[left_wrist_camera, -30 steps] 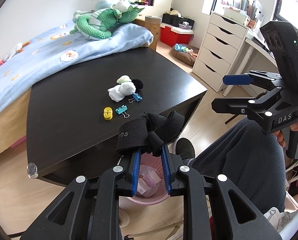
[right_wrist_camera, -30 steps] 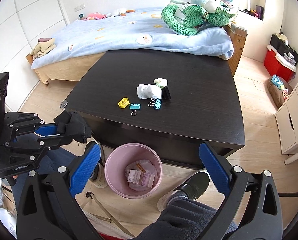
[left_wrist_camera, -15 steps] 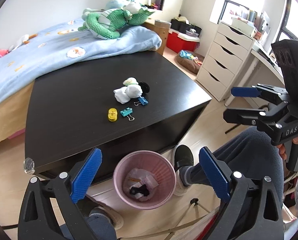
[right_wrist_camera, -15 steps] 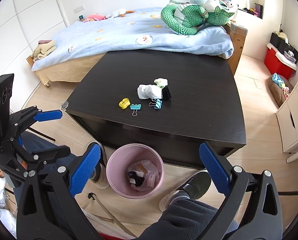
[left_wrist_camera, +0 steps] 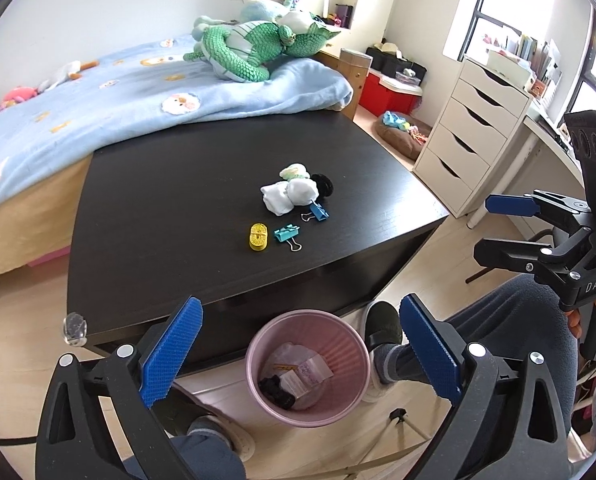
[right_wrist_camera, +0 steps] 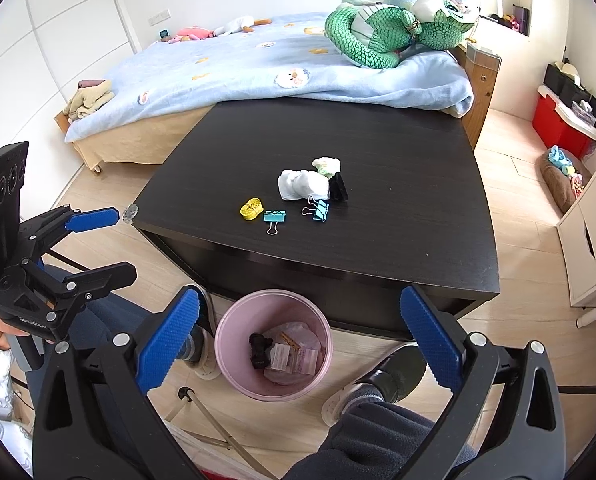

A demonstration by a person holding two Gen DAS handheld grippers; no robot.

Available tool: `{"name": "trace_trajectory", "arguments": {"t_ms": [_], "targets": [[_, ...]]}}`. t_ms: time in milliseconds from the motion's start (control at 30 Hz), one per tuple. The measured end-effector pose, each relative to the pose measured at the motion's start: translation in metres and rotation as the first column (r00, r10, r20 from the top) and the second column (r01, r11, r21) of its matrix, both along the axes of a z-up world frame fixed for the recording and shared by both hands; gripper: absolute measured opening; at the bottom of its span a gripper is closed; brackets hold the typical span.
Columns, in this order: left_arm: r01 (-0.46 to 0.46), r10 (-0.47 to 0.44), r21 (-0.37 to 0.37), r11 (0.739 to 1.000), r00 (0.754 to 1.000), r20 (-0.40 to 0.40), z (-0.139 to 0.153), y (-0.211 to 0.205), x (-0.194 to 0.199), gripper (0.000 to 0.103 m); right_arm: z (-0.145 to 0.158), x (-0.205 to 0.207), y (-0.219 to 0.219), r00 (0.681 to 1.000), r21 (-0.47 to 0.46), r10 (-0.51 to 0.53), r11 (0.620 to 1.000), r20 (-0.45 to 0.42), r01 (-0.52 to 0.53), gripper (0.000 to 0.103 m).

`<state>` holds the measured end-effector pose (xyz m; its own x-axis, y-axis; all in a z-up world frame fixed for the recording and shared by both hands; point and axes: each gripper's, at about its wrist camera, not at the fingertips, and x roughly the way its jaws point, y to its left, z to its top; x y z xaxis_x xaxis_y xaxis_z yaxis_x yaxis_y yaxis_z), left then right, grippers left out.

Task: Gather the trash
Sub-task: 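Move the left tool toward the yellow tape roll on the table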

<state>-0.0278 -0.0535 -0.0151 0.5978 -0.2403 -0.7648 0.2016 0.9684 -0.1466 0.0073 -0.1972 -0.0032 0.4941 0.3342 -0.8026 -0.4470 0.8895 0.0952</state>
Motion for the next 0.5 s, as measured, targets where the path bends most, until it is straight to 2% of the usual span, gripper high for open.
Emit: {"name": "trace_trajectory", "arguments": {"t_ms": [267, 500], "targets": [[-0.011, 0.011, -0.013, 1.0, 1.0, -0.021, -0.002, 0.004, 0.02, 0.095, -0.001, 0.015, 0.003, 1.0, -0.01, 0.001, 1.0, -0.004, -0.001, 0.099], [-0.006, 0.007, 0.024, 1.0, 0.999, -0.037, -0.008, 0.006, 0.051, 0.095, -0.002, 0.034, 0.005, 1.0, -0.02, 0.001, 1.0, -0.013, -0.001, 0.099]]}}
